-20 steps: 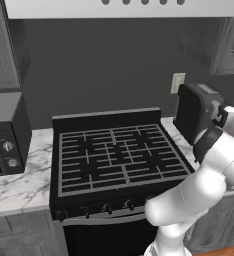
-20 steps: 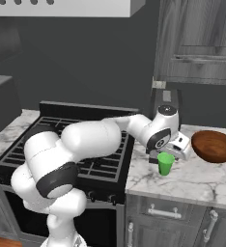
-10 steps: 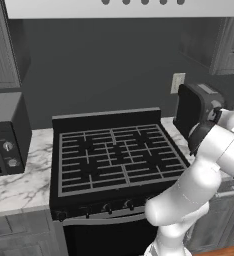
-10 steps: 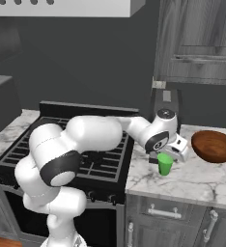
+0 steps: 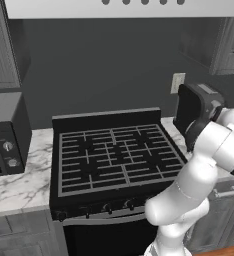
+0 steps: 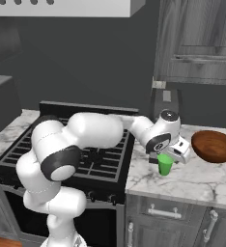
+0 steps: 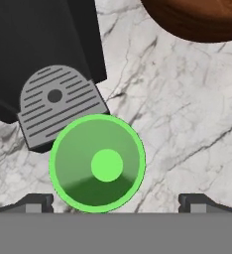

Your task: Pick the cup and bowl from the counter and place them on the counter next to the sink.

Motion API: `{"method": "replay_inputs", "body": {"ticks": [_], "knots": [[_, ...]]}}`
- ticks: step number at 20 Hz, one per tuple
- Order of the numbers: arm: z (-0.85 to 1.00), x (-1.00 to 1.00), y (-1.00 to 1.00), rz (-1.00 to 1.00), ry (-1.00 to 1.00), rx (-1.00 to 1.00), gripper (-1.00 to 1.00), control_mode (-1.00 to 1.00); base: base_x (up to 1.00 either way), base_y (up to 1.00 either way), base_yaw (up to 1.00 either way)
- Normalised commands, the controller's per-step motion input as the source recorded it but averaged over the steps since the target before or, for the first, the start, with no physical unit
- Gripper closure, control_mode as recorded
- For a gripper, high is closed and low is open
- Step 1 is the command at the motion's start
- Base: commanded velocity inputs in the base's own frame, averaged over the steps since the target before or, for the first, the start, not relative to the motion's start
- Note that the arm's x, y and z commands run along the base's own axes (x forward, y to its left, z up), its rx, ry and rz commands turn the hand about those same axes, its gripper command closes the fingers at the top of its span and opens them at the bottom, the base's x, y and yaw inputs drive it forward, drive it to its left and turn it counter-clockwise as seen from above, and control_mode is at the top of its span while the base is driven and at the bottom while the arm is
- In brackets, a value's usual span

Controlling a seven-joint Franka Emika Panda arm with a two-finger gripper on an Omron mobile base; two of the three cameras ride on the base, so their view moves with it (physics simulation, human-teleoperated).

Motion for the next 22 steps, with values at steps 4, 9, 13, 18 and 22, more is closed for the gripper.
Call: {"method": "replay_inputs", "body": {"ticks": [4,9,13,18,22], "knots": [[0.0,0.0,-0.22,0.0,0.0,0.07,-1.0,-1.0,0.0,0.0,0.0],[0.0,0.0,-0.24,0.0,0.0,0.05,-1.0,-1.0,0.0,0.0,0.0],[-0.03,0.1,-0.13,0.0,0.0,0.02,-1.0,-1.0,0.0,0.0,0.0],[-0.2,0.21,-0.03,0.0,0.0,0.0,-1.0,-1.0,0.0,0.0,0.0],[-0.24,0.19,-0.02,0.0,0.0,0.0,-1.0,-1.0,0.0,0.0,0.0]]}}
